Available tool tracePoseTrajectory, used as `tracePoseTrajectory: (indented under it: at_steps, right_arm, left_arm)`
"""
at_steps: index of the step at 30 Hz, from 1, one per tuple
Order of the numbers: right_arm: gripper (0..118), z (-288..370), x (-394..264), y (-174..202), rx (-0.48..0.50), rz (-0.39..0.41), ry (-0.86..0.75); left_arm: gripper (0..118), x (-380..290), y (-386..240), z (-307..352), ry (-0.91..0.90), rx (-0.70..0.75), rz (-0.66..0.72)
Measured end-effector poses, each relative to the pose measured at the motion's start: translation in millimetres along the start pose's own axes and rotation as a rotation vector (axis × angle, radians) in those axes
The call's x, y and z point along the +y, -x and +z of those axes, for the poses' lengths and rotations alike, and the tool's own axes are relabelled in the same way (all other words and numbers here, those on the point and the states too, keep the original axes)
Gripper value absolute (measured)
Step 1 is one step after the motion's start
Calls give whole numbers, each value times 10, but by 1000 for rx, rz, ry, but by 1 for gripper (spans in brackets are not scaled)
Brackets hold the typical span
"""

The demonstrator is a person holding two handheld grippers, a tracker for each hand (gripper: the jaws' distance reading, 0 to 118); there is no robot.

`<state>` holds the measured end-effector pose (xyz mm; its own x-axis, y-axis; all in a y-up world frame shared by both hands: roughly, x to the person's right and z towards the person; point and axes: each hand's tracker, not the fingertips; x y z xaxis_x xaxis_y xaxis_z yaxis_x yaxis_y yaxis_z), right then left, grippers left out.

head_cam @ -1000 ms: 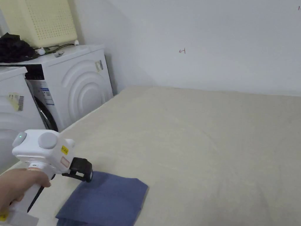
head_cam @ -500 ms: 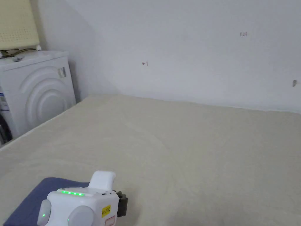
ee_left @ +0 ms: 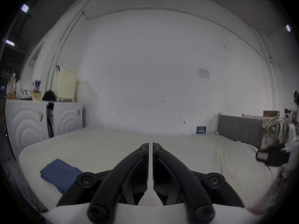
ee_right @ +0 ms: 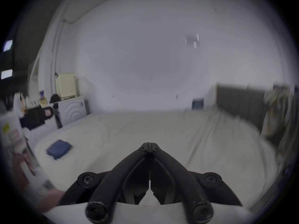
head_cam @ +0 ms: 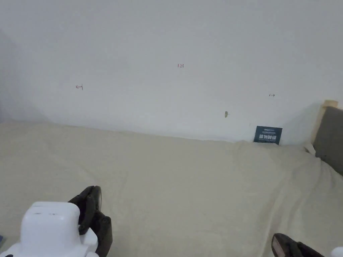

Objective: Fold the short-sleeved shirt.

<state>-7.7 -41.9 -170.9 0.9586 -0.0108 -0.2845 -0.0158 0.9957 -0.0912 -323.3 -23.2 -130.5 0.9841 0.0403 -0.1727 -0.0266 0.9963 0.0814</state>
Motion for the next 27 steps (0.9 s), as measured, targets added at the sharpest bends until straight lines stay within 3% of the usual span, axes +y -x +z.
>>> tracePoseTrajectory:
  at_steps: [1, 5, 6, 10, 13, 17, 27]
  right_arm:
    - [0, 29, -17, 37, -22, 47, -60]
    - [0, 115, 32, 146, -151, 11, -207]
    - [0, 129, 50, 140, -137, -14, -225]
    - [0, 86, 82, 143, -133, 36, -205]
    - [0, 172, 77, 110, -184, 39, -275]
    - [0, 153, 120, 86, -173, 32, -259]
    - [0, 129, 102, 140, -167, 52, -248]
  left_arm:
    - [5, -4, -29, 29, -19, -22, -21]
    - [5, 43, -131, 33, -8, -29, -40]
    - [5, 54, -143, 28, -3, -17, -36]
    - [5, 57, -113, 43, -22, 13, 23]
    - [5, 49, -135, 51, -88, 72, -32]
    - [5, 86, -180, 33, -101, 73, -101]
    - [5, 103, -145, 77, -112, 79, -87]
